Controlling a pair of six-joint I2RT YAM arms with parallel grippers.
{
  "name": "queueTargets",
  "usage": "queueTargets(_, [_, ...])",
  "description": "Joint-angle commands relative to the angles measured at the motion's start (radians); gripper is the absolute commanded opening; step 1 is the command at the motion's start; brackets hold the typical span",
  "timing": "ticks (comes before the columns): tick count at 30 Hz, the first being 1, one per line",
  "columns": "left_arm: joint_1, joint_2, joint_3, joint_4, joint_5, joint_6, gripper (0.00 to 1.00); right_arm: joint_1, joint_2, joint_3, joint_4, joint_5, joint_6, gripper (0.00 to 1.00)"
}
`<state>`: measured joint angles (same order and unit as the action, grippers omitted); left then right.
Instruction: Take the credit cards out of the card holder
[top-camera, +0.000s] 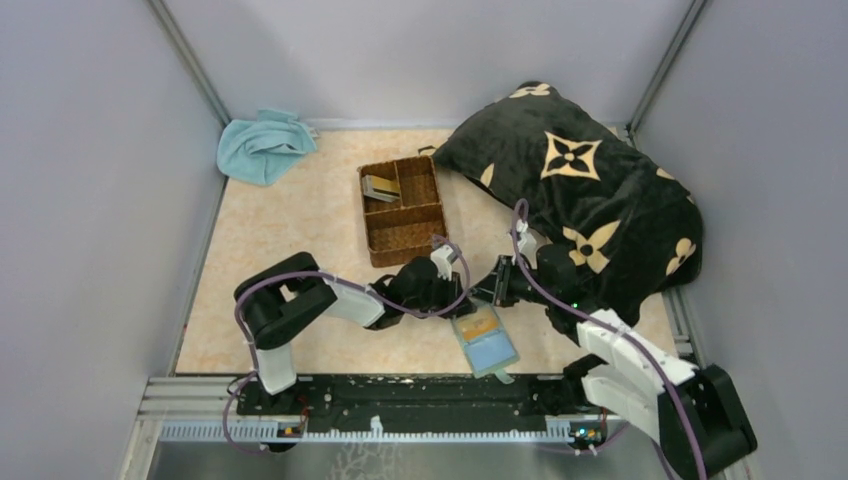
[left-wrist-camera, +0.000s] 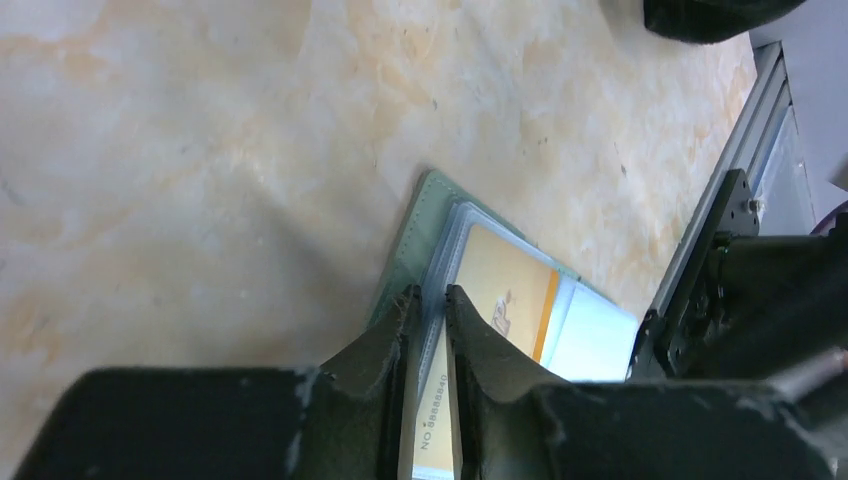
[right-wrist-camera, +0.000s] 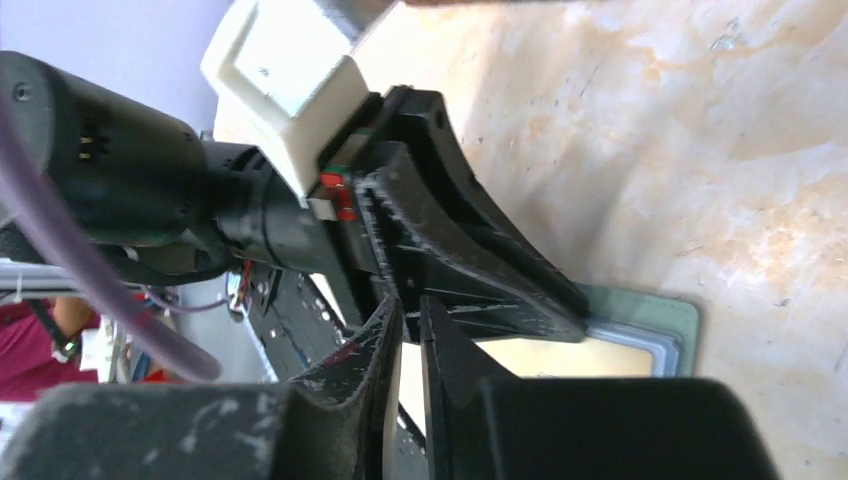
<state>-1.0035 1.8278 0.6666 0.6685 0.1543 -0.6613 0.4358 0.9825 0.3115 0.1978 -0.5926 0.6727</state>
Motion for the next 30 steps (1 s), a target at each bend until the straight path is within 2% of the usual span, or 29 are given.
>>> queueTargets(1, [0.026,0.091,0.061,-0.165,-0.003,0.035,0.22,0.017,-0.118,0.044,-0.243,0.092,-0.074,0.10])
queueTargets(5, [0.037,0.105,0.127,-0.223,-0.007,0.061,0.21,0.107,-0.227,-0.051,-0.268,0.198,0.017,0.00])
queueTargets(8, [0.040,0.096,0.139,-0.242,-0.019,0.064,0.21,0.200,-0.273,-0.115,-0.280,0.278,0.075,0.00])
queueTargets(11, [0.043,0.086,0.136,-0.246,-0.016,0.064,0.21,0.225,-0.278,-0.181,-0.261,0.297,0.112,0.00])
queueTargets(17, [0.044,0.051,0.109,-0.265,-0.022,0.064,0.21,0.220,-0.199,-0.209,-0.211,0.410,0.133,0.00])
queueTargets(23, [0.057,-0.009,0.006,-0.258,-0.041,0.049,0.21,0.121,-0.019,-0.175,-0.111,0.386,0.096,0.00])
queueTargets(26, [0.062,-0.052,-0.052,-0.256,-0.051,0.037,0.21,0.050,0.024,-0.142,-0.089,0.355,0.046,0.00])
queueTargets(30, [0.064,-0.098,-0.104,-0.250,-0.055,0.019,0.21,0.034,0.065,-0.071,-0.090,0.348,-0.005,0.00])
